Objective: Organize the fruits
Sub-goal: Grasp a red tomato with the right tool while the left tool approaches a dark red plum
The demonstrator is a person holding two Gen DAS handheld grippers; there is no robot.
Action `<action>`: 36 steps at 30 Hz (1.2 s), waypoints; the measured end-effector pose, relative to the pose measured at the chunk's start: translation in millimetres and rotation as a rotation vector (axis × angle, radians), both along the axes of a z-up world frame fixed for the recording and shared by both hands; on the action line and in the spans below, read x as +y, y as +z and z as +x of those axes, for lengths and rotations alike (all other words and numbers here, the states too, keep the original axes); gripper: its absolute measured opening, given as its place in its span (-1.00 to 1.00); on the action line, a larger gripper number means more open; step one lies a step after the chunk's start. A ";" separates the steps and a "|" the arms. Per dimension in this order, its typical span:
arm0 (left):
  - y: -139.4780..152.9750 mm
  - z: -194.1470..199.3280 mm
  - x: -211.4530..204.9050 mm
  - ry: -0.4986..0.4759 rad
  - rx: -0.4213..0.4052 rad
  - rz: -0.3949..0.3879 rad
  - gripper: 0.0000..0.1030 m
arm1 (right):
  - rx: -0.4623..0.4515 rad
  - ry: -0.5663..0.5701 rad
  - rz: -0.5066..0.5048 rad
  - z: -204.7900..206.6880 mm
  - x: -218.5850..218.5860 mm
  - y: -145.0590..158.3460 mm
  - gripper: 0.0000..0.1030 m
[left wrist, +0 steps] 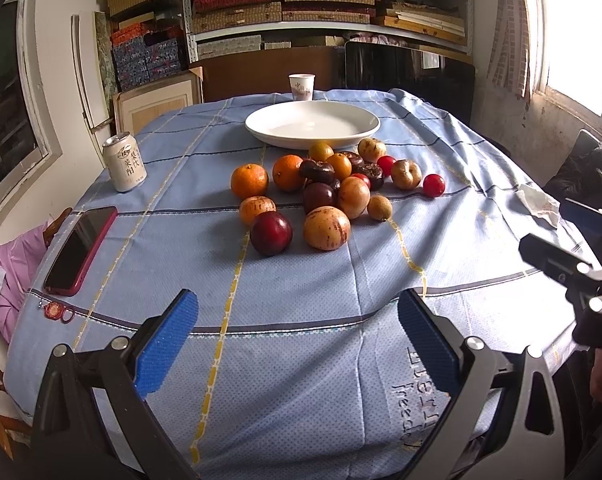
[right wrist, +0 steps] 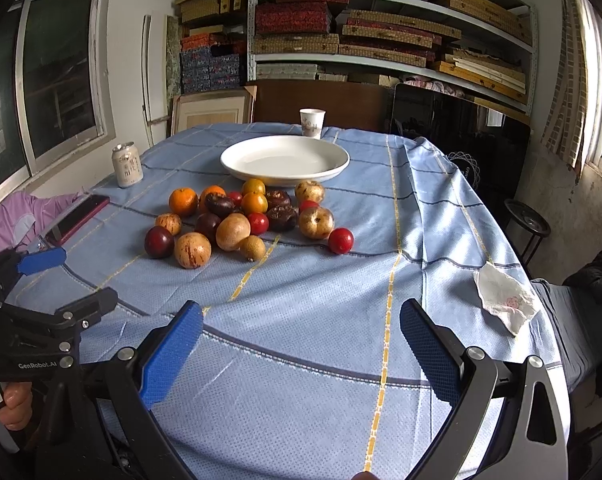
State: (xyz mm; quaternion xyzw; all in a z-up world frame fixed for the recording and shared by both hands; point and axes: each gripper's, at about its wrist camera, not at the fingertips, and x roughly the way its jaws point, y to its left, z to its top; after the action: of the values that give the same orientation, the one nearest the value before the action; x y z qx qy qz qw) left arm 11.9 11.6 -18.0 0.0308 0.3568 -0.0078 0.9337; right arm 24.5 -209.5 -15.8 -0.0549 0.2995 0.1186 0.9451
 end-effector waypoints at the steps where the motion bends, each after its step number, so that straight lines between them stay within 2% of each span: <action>1: -0.5 1.1 1.1 0.001 0.002 -0.005 0.90 | -0.005 0.000 0.004 -0.6 -2.1 -3.4 0.93; 3: -2.4 3.5 3.3 0.007 0.002 -0.016 0.90 | -0.048 -0.013 0.058 -0.1 -12.7 -1.0 0.93; 6: -5.6 9.9 7.8 0.008 -0.003 -0.041 0.90 | -0.136 -0.051 0.088 2.3 -21.0 -2.6 0.93; 7: -6.5 12.6 9.8 0.005 -0.010 -0.051 0.90 | -0.137 -0.058 0.082 7.6 -23.5 -6.1 0.93; 10: -4.2 19.0 15.9 -0.006 -0.041 -0.082 0.90 | -0.048 -0.069 0.098 29.2 -37.4 -12.0 0.93; 13: 0.8 25.3 23.3 -0.010 -0.077 -0.110 0.90 | 0.033 -0.087 0.211 56.8 -62.2 -15.1 0.93; 15: 3.7 29.3 27.1 -0.002 -0.102 -0.100 0.90 | 0.082 -0.084 0.200 73.4 -65.0 -16.7 0.93; 18: 6.8 36.2 33.5 -0.003 -0.137 -0.057 0.90 | 0.102 -0.049 0.143 92.4 -60.1 -15.9 0.93; 21: 7.5 47.8 39.8 -0.022 -0.116 -0.005 0.90 | 0.071 -0.006 0.123 95.5 -59.2 -8.1 0.93; 25: 5.4 59.5 49.4 -0.027 -0.139 0.028 0.90 | 0.024 0.025 0.167 92.7 -68.0 -1.1 0.93; 28: -0.2 70.2 57.8 -0.022 -0.112 0.012 0.90 | -0.046 0.034 0.174 79.5 -77.6 9.8 0.93; 30: -4.7 74.2 61.8 -0.032 -0.099 -0.012 0.90 | -0.080 -0.018 0.175 67.9 -89.7 16.1 0.93; 31: -7.7 76.2 63.4 -0.039 -0.092 -0.024 0.90 | -0.078 -0.038 0.177 65.9 -94.4 16.6 0.93; 34: -15.8 82.1 65.7 -0.056 -0.059 -0.056 0.90 | 0.006 -0.056 0.198 75.0 -100.7 9.2 0.93; 36: -18.7 85.6 66.2 -0.050 -0.036 -0.062 0.90 | 0.048 -0.044 0.166 87.6 -89.4 0.3 0.79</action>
State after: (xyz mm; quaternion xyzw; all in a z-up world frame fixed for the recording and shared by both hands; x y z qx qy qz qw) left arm 97.6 77.9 -36.7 0.0109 0.3387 -0.0414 0.9399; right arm 112.1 -299.0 -15.5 0.0329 0.3124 0.1233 0.9414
